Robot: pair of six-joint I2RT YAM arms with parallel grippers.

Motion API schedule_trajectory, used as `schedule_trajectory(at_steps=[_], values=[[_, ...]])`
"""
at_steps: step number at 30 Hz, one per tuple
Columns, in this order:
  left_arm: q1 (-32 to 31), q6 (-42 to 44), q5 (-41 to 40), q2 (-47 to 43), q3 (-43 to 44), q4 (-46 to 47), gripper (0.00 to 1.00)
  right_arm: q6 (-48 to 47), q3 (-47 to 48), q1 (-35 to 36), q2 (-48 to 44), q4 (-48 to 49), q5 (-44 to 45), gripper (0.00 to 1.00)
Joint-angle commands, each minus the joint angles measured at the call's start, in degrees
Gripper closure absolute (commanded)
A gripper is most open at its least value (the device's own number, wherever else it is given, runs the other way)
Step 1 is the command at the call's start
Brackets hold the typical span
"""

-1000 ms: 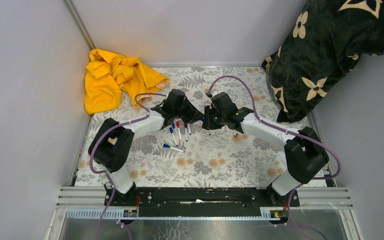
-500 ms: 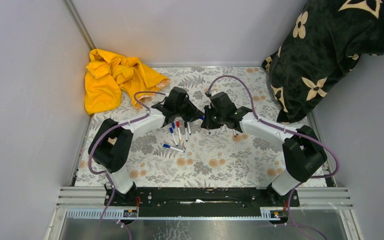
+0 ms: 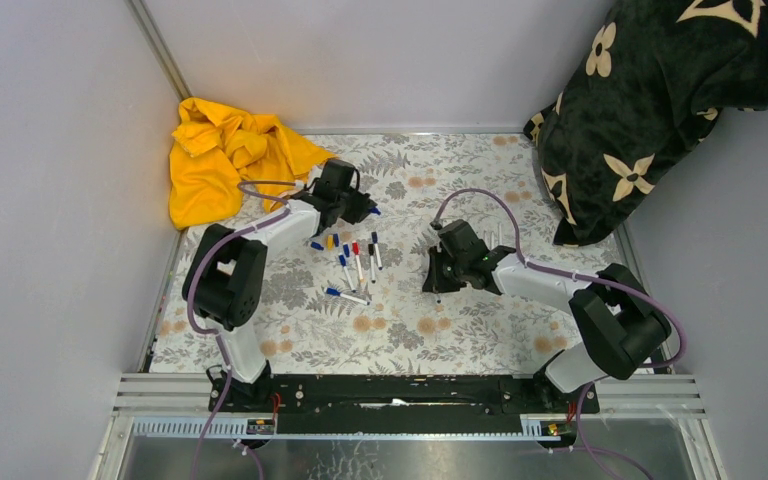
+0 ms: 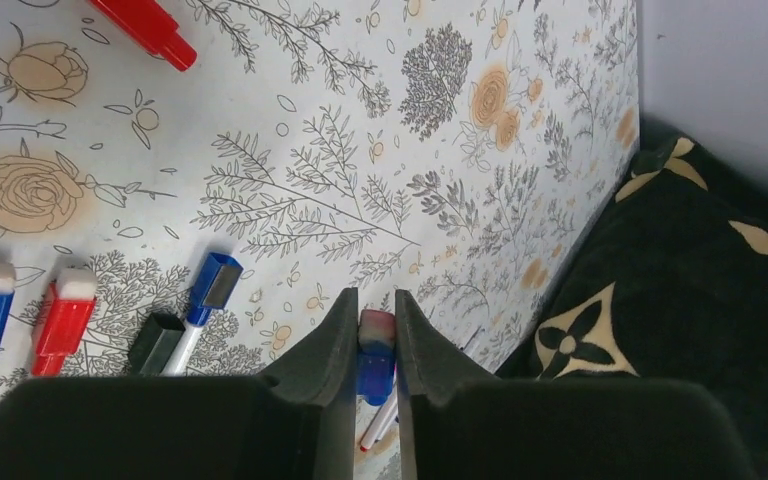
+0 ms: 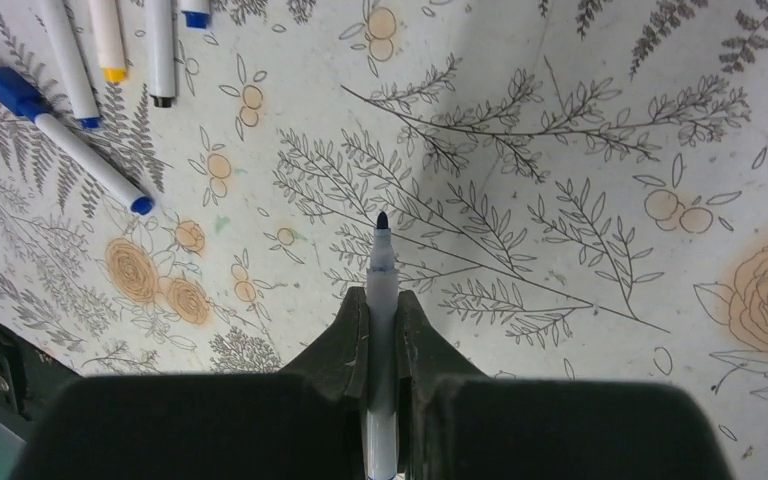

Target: Open the pen caps

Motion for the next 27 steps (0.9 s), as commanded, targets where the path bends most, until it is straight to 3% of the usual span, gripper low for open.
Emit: schedule_trajectory(at_steps=[1, 6, 11, 22, 27], values=[[-0.1, -1.2, -3.0, 1.1, 3.0, 0.7, 1.0, 0.2, 0.9, 0.1, -4.0, 1.0, 0.7, 1.0], [0.1, 14.0, -4.0, 5.0, 12.6, -12.5, 1.0, -3.7, 5.1, -1.9, -2.9, -3.0, 5.2, 1.0], [0.1, 23.3, -13.4, 5.9, 15.4, -23.8, 1.0, -7.5, 8.9, -4.4, 0.5, -5.2, 10.9, 1.0], [0.4, 26.7, -24.9, 8.6, 16.1, -33.8, 0.99, -9.4, 13.2, -5.6, 8.9, -4.3, 21.3, 1.0], [0.6, 27.1, -25.5, 9.8, 16.0, -33.9, 0.9, -10.6, 13.5, -5.9, 11.1, -3.8, 24.5, 0.99]])
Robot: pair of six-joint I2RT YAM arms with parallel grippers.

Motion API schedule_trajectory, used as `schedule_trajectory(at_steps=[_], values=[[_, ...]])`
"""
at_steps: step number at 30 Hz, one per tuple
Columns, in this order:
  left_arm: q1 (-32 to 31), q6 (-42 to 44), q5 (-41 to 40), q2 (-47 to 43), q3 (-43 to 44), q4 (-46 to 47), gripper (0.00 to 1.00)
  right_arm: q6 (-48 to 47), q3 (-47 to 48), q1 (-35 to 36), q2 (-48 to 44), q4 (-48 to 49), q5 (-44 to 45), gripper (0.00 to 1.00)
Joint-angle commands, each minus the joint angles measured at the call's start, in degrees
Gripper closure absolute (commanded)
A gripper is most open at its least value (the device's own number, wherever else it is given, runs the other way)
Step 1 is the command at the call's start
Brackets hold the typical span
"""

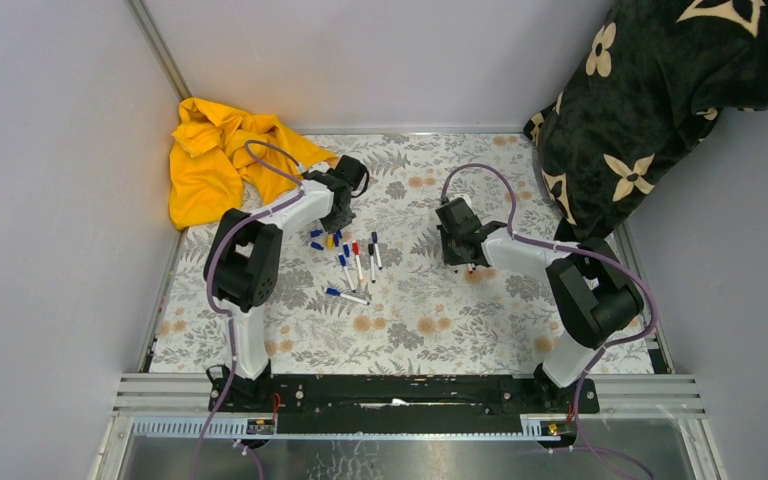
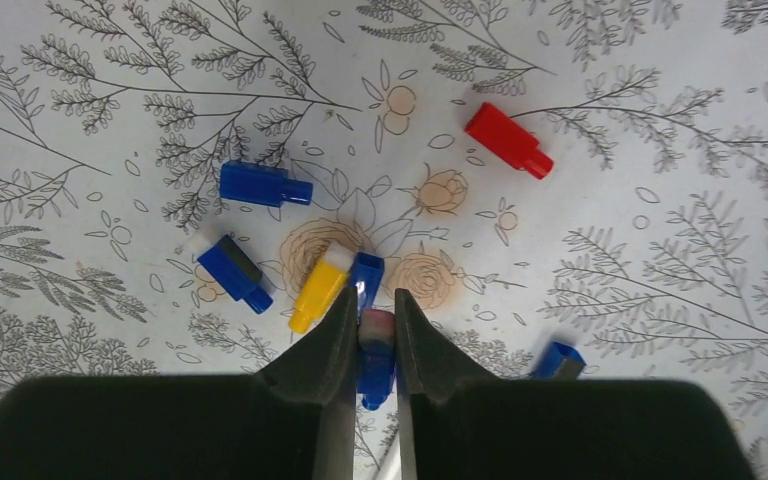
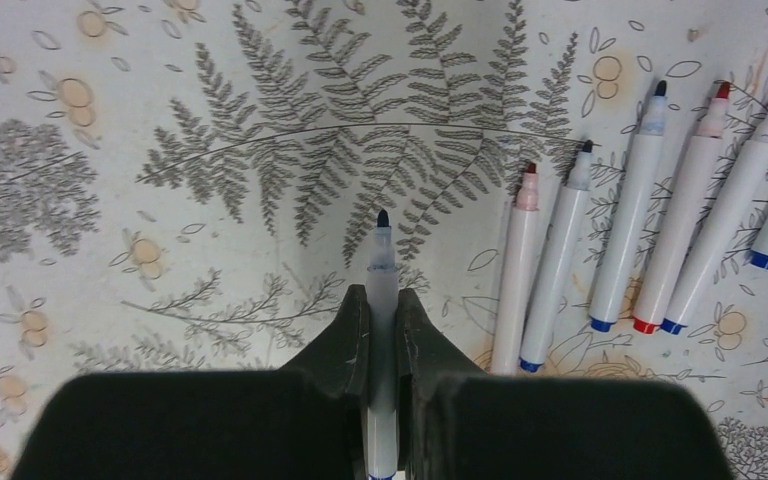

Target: Open the pen caps

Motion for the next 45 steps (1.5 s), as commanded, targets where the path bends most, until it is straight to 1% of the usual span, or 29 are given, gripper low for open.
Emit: schedule_trajectory(at_steps=[1, 4, 6, 9, 11, 14, 17, 20, 23, 26, 28, 31, 34, 38, 40, 45], values=[[0.4, 1.3, -4.5, 0.9, 1.3, -2.3, 0.88, -1.9, 2.6, -0.6, 1.3, 1.1, 5.5, 0.98], [0.6, 1.3, -4.8, 1.3, 1.2, -2.4, 0.83, -2.1, 2.1, -0.8, 2.0, 1.4, 6.4, 0.95], [0.6, 1.3, -4.8, 1.4, 1.2, -2.3, 0.77, -2.1, 1.7, -0.8, 2.5, 1.5, 6.9, 0.91], [0.6, 1.2, -4.9, 1.5, 1.4, -2.3, 0.7, -2.4, 1.2, -0.7, 3.0, 1.8, 8.0, 0.84], [0.6, 1.3, -4.7, 1.5, 1.7, -2.3, 0.68, -2.5, 1.0, -0.7, 3.4, 1.9, 8.4, 0.8], [0.6, 1.3, -4.6, 1.3, 1.6, -2.4, 0.58, -2.6, 0.8, -0.8, 3.7, 1.8, 8.6, 0.74], [0.7, 1.0, -5.0, 0.6, 1.1, -2.3, 0.57, -2.5, 0.3, -0.7, 3.6, 2.0, 8.7, 0.72], [0.6, 0.8, -5.0, -0.3, 0.8, -2.4, 0.57, -2.5, 0.2, -0.7, 3.4, 1.8, 9.0, 0.66], [0.6, 0.0, -4.9, -1.6, 0.2, -2.3, 0.56, -3.1, 0.2, -0.8, 2.2, 1.6, 9.1, 0.66], [0.6, -0.7, -4.8, -4.0, -0.2, -2.2, 0.56, -4.5, 0.5, -0.8, -0.6, 1.8, 8.8, 0.63], [0.6, -1.1, -4.4, -5.5, -0.4, -2.0, 0.55, -5.7, 1.5, -0.7, -2.6, 1.5, 8.0, 0.6], [0.6, -1.8, -2.8, -8.3, -1.4, -1.2, 0.47, -6.6, 3.7, -0.4, -4.3, 0.0, 5.2, 0.57], [0.6, -2.6, -0.2, -11.8, -3.8, 0.9, 0.41, -6.4, 6.5, 0.3, -3.9, -1.8, 1.4, 0.55], [0.5, -3.6, 3.4, -16.4, -7.9, 3.6, 0.34, -6.2, 11.2, 3.3, -0.3, -4.3, -3.7, 0.53], [0.5, -4.0, 4.9, -18.9, -10.4, 4.9, 0.31, -6.2, 14.1, 5.6, 1.9, -5.2, -4.5, 0.52], [0.5, -4.3, 6.4, -23.8, -13.5, 5.3, 0.28, -4.3, 20.9, 9.9, 8.6, -7.0, -6.2, 0.49]])
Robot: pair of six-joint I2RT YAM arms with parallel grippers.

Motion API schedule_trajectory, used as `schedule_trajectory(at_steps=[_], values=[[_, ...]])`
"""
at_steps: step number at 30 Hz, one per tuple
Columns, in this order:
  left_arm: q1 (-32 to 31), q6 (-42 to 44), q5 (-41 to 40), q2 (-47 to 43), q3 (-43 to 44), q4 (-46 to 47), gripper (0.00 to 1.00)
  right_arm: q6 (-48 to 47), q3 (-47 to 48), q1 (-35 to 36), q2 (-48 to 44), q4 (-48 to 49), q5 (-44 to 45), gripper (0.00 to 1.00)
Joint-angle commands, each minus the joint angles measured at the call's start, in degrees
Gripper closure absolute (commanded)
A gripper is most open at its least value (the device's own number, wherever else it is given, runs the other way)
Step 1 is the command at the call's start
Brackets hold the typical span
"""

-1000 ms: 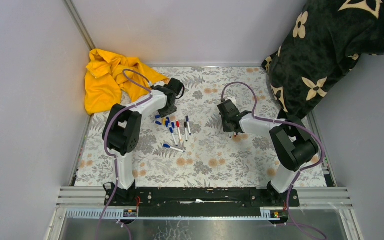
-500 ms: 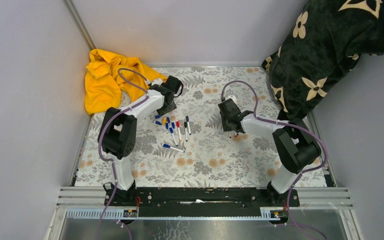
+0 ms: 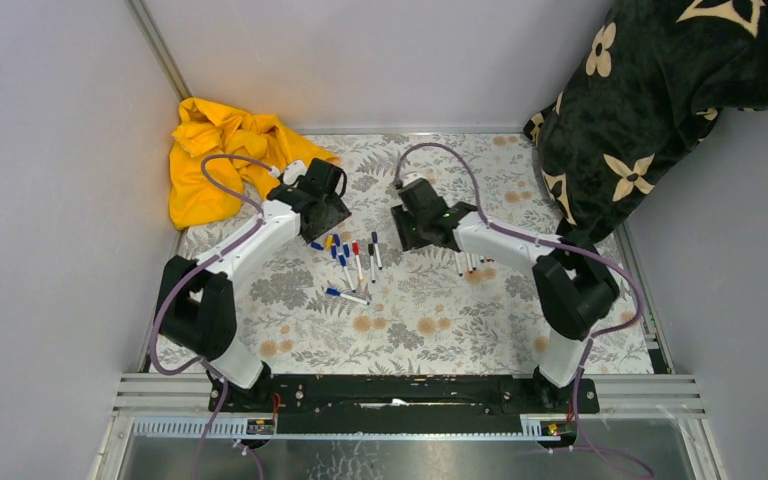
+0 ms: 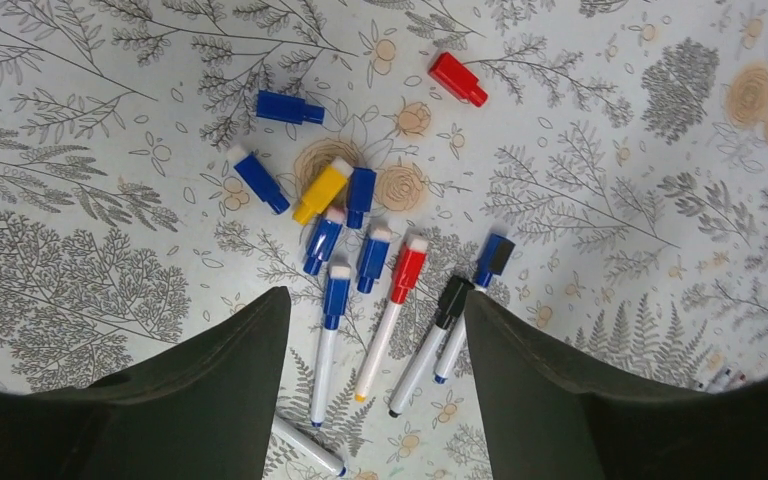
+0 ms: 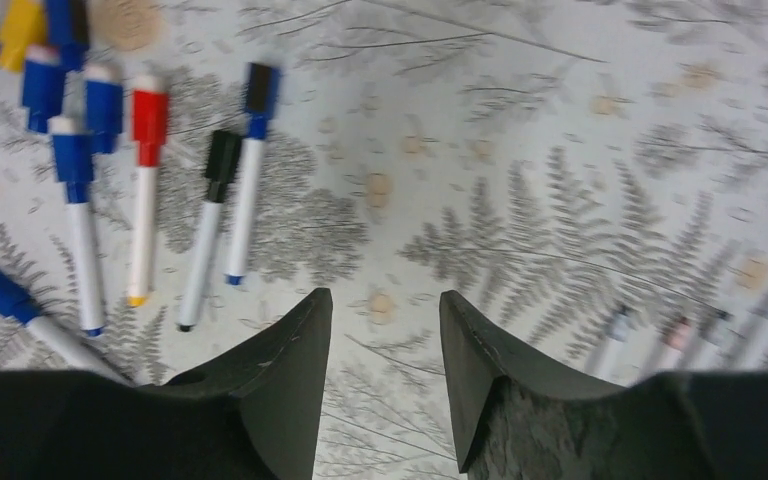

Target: Open the pen caps

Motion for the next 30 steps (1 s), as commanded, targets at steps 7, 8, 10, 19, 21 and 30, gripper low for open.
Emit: schedule_trajectory(at_steps=[7, 8, 10, 19, 21, 30], values=[[0.2, -1.6, 2.4, -8.3, -3.7, 2.7, 0.28, 2.3, 15.0, 7.2, 13.0, -6.4, -3.3, 0.49], [0.2, -1.6, 2.5, -8.7, -4.0, 2.7, 0.28, 2.4, 16.1, 7.5, 13.8, -6.8, -2.9, 0.49], [0.2, -1.6, 2.6, -9.5, -4.3, 2.7, 0.28, 2.8, 17.9, 8.0, 15.4, -8.0, -2.1, 0.49], [0.2, -1.1, 2.4, -12.0, -4.5, 2.8, 0.28, 4.0, 21.6, 8.9, 19.9, -9.8, 0.3, 0.5], [0.2, -0.8, 2.3, -12.4, -4.4, 2.9, 0.28, 4.0, 22.3, 8.9, 20.8, -10.1, 1.0, 0.5], [0.3, 0.4, 1.2, -13.4, -4.7, 3.4, 0.27, 3.6, 24.2, 8.9, 23.2, -11.4, 3.4, 0.51]])
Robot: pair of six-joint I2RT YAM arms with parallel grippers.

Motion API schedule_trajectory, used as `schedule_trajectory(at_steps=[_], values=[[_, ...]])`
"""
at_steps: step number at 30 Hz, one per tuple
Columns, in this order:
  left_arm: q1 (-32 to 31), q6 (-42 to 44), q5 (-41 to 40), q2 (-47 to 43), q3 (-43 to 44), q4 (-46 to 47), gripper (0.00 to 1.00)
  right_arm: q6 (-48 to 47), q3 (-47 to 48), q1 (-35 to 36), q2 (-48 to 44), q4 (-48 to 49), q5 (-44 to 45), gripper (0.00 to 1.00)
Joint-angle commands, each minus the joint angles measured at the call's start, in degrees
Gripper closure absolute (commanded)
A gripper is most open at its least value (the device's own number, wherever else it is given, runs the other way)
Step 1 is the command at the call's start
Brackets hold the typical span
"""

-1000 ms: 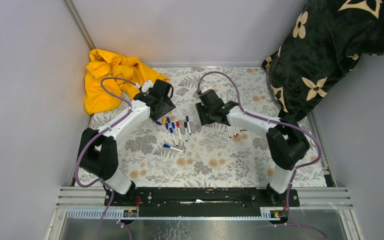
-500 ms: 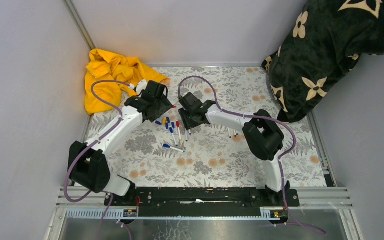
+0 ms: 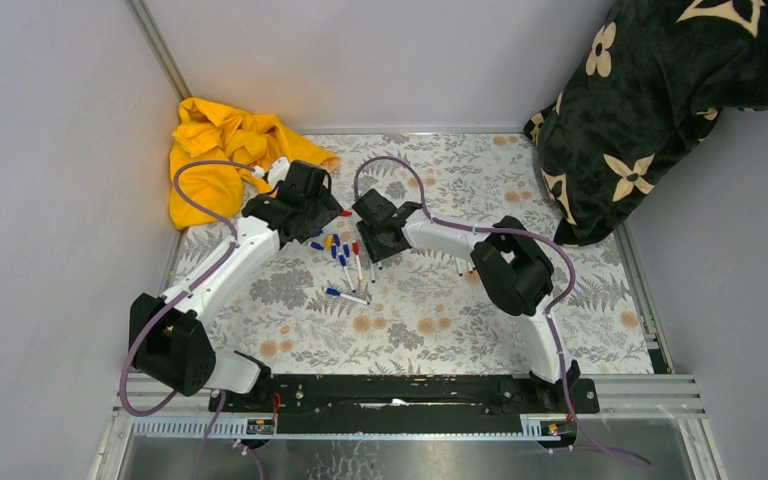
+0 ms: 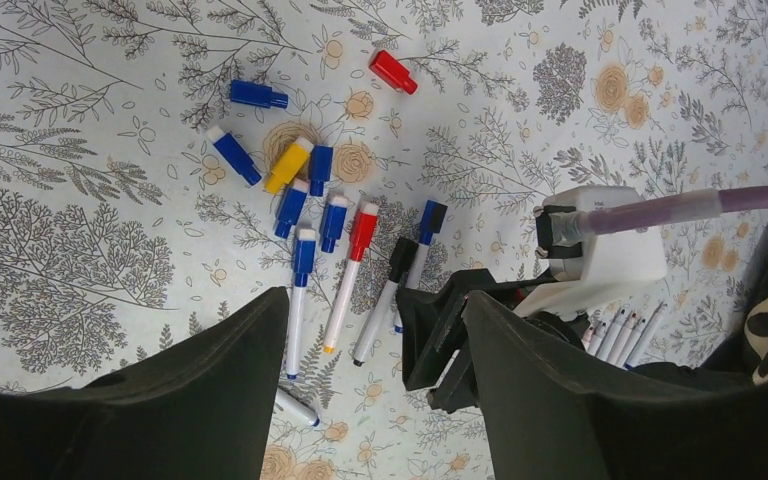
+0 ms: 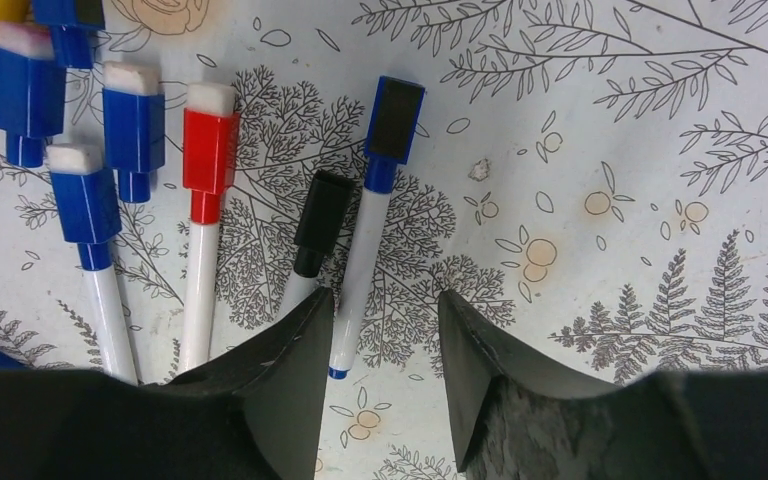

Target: Open the pen caps

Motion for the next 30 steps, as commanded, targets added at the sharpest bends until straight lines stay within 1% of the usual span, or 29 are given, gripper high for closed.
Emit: schedule_trajectory(at_steps=[1, 5, 8, 10, 12, 13, 15, 19, 23, 25, 27, 30], values=[[0.4, 1.3, -1.2, -1.0, -0.6, 2.7, 0.27, 0.3, 3.2, 0.5, 1.1, -1.2, 2.5, 0.51], [0.7, 1.4, -1.5, -1.0, -0.8, 2.9, 0.27, 0.2, 4.1, 0.5, 2.7, -2.3, 2.5, 0.55], [1.1, 1.1, -1.5, -1.1, -1.3, 3.4, 0.27, 0.1, 4.6, 0.5, 3.7, -3.6, 2.1, 0.62], [1.3, 0.8, -1.6, -1.1, -1.8, 3.6, 0.26, 0.3, 3.8, 0.5, 3.6, -3.8, 2.0, 0.71], [1.8, 0.3, -1.7, -1.1, -2.2, 3.8, 0.25, 0.6, 2.4, 0.5, 3.0, -3.5, 2.0, 0.89], [1.8, 0.1, -1.6, -1.1, -2.5, 4.0, 0.24, 0.7, 1.7, 0.5, 2.5, -3.3, 2.0, 0.95], [2.0, -0.6, -0.9, -1.1, -2.9, 4.6, 0.23, 0.8, -0.1, 0.5, 0.6, -2.5, 2.2, 1.0], [2.1, -1.8, 2.3, -0.3, -4.3, 7.2, 0.22, 0.7, -4.1, 0.2, -4.9, -0.5, 1.8, 1.0], [2.1, -3.6, 10.0, -0.7, -9.1, 17.2, 0.22, 1.3, -7.5, -0.9, -11.1, 1.4, -0.5, 1.0], [2.0, -4.7, 14.0, -0.2, -11.1, 21.9, 0.22, 1.9, -9.1, -1.6, -14.0, 2.0, -2.5, 1.0], [1.4, -5.7, 17.1, 0.9, -11.9, 24.3, 0.22, 2.8, -10.8, -2.5, -16.6, 3.1, -4.8, 1.0], [0.0, -6.6, 19.3, 2.6, -12.4, 27.5, 0.23, 4.7, -13.5, -4.2, -19.7, 4.7, -9.3, 1.0]])
